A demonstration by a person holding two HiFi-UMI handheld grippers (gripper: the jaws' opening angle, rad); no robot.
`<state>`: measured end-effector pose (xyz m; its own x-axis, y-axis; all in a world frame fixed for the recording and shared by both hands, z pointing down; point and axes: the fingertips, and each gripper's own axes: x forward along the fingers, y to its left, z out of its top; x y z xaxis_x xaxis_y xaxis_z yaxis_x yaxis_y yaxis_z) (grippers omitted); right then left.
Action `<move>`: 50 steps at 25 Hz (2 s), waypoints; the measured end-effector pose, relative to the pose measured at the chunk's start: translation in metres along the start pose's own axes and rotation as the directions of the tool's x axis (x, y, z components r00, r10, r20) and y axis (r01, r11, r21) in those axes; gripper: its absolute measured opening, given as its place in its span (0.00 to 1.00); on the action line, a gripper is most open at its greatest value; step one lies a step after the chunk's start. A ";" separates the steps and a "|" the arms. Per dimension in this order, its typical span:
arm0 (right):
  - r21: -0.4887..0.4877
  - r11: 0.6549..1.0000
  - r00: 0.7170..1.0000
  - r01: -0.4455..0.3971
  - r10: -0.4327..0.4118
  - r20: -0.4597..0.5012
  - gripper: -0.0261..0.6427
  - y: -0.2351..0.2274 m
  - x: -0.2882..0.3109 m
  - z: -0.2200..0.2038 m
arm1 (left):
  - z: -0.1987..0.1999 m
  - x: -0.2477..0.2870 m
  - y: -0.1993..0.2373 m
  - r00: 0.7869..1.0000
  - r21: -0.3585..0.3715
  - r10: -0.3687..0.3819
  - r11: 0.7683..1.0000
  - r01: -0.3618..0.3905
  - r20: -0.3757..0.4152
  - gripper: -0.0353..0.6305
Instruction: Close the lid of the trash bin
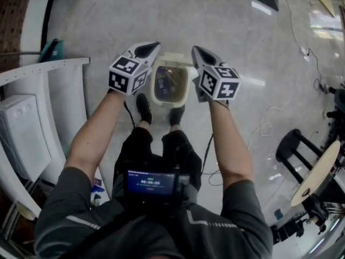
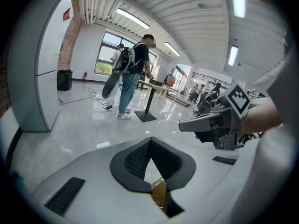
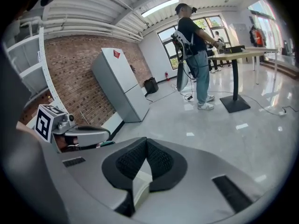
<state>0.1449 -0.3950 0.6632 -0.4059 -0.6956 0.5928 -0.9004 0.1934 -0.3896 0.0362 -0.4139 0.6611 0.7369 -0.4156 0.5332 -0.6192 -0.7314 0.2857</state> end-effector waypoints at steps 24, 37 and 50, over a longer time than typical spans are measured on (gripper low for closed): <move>0.104 0.993 0.988 0.051 -0.035 -0.152 0.06 -0.041 0.037 -0.089 | -0.080 0.054 0.001 0.982 -0.014 -0.029 1.000 0.027 -0.188 0.04; 0.121 0.991 0.977 0.050 -0.023 -0.211 0.06 -0.021 0.008 -0.144 | -0.132 0.025 -0.028 0.972 -0.109 -0.039 0.994 0.013 -0.233 0.04; 0.105 0.993 0.952 0.058 -0.024 -0.306 0.06 -0.007 -0.017 -0.223 | -0.214 -0.001 -0.059 0.948 -0.205 -0.082 0.979 0.018 -0.309 0.04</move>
<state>0.1230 -0.2304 0.8130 -0.4129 -0.4548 0.7891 -0.9012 0.0787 -0.4262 0.0142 -0.2547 0.8146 0.6652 -0.1669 0.7277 -0.6483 -0.6126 0.4521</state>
